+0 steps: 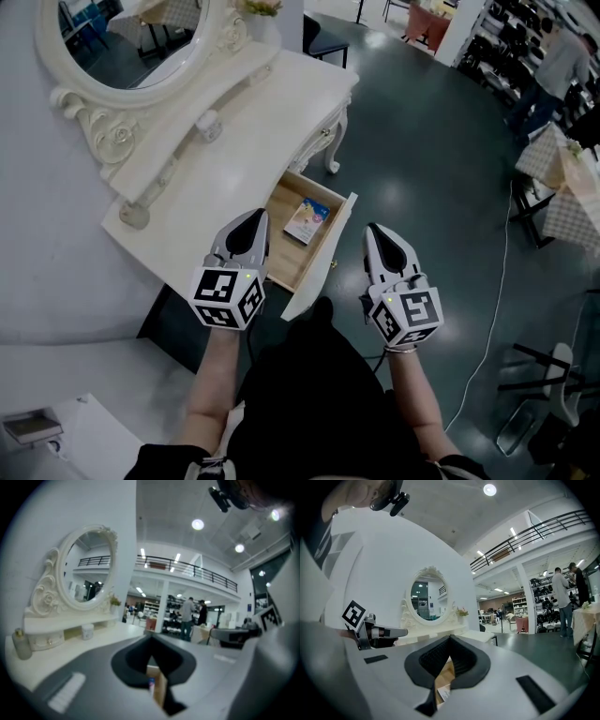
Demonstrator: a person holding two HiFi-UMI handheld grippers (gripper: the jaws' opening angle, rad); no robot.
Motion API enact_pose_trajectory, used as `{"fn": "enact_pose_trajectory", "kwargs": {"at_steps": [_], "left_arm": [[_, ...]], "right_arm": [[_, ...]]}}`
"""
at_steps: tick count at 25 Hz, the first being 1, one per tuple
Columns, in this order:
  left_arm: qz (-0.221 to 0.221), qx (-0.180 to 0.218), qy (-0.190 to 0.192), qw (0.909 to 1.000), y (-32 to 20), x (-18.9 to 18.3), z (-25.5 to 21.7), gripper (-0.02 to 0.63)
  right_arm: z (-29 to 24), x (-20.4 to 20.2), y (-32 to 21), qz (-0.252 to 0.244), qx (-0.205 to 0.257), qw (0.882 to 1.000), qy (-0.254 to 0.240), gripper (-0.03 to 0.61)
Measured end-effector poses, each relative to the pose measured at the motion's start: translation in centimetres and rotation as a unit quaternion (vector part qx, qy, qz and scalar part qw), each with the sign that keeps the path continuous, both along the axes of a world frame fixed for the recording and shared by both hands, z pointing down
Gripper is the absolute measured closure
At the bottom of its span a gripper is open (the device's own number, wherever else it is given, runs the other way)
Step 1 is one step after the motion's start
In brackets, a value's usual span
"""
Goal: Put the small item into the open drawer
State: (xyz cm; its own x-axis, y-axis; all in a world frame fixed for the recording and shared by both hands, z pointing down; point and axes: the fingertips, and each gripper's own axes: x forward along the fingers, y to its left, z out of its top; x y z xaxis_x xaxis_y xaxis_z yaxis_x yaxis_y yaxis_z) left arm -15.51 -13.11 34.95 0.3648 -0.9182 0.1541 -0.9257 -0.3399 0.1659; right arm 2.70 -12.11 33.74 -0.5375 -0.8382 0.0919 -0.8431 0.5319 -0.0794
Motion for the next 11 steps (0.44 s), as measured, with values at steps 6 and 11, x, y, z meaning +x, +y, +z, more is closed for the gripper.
{"fn": "enact_pose_trajectory", "kwargs": {"at_steps": [6, 11], "left_arm": [[0.006, 0.003, 0.009, 0.9999, 0.3, 0.08, 0.11, 0.609], [0.01, 0.003, 0.002, 0.9999, 0.3, 0.02, 0.26, 0.609]], "right_arm": [[-0.01, -0.09, 0.24, 0.003, 0.003, 1.0, 0.01, 0.574], [0.12, -0.3, 0.57, 0.005, 0.004, 1.0, 0.007, 0.574]]}}
